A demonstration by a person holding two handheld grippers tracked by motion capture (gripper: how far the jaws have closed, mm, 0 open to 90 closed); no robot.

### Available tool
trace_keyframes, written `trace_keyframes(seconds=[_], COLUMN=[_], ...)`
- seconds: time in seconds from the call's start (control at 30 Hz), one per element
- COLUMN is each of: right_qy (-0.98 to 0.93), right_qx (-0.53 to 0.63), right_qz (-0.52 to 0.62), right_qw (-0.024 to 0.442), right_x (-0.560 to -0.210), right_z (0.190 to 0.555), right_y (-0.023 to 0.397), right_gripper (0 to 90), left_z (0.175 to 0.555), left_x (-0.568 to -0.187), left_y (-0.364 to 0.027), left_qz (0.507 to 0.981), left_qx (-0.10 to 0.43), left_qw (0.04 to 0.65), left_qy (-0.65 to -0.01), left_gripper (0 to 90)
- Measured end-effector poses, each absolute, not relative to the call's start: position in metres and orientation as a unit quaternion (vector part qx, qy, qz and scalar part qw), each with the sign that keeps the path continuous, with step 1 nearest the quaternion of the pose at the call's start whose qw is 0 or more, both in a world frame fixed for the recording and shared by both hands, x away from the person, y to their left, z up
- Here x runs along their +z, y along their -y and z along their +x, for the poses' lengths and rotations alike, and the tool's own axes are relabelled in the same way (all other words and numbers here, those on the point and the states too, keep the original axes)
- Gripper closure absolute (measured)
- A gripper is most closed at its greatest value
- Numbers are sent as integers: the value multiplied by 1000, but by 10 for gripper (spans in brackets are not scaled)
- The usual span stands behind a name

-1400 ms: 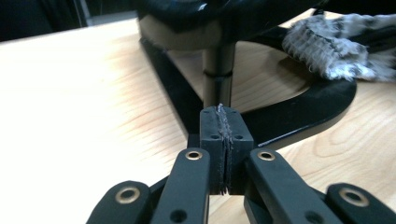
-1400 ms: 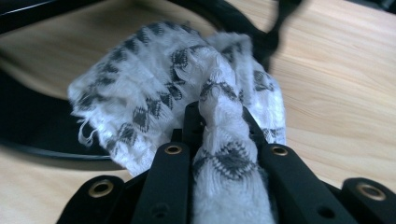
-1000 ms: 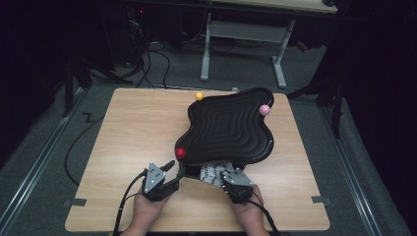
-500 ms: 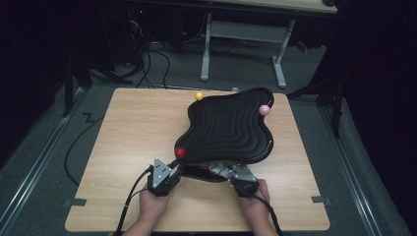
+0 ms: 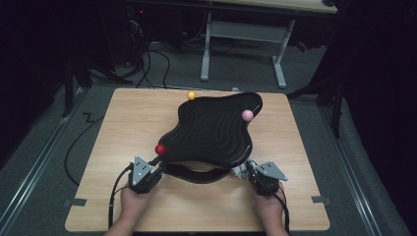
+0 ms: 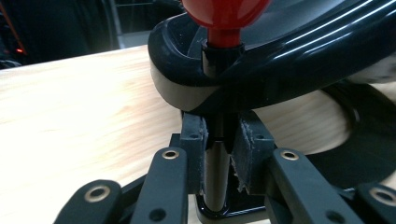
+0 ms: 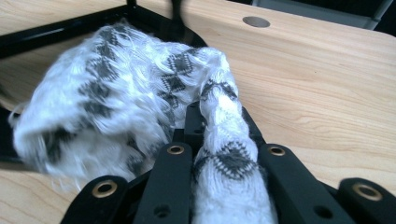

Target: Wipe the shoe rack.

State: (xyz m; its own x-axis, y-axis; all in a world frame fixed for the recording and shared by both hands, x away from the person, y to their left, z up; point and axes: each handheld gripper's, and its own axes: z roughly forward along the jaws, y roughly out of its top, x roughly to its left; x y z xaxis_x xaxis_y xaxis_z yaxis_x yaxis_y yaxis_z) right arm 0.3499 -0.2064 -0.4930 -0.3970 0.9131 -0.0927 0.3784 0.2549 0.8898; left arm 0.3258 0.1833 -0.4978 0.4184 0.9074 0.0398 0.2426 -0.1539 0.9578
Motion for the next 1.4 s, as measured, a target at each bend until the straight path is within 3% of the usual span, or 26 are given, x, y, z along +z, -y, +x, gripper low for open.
trace_keyframes(seconds=[0.33,0.73,0.93,1.1,1.4], right_qy=[-709,-695,-707,-713,-702], right_qx=[439,425,468,497,481], right_qz=[452,475,448,415,434], right_qw=[318,333,283,269,295], right_x=[-483,-481,-485,-480,-481], right_z=[354,414,434,420,364], right_y=[201,187,166,161,193], right_gripper=[806,807,810,821,817], left_z=[337,345,350,353,360], left_x=[-501,-504,-507,-505,-498], left_y=[-200,-207,-208,-207,-170], left_qz=[659,642,636,639,666], left_qx=[350,363,368,363,342], left_qw=[496,498,504,500,490], left_qy=[-444,-456,-455,-458,-447], left_gripper=[750,749,750,752,750])
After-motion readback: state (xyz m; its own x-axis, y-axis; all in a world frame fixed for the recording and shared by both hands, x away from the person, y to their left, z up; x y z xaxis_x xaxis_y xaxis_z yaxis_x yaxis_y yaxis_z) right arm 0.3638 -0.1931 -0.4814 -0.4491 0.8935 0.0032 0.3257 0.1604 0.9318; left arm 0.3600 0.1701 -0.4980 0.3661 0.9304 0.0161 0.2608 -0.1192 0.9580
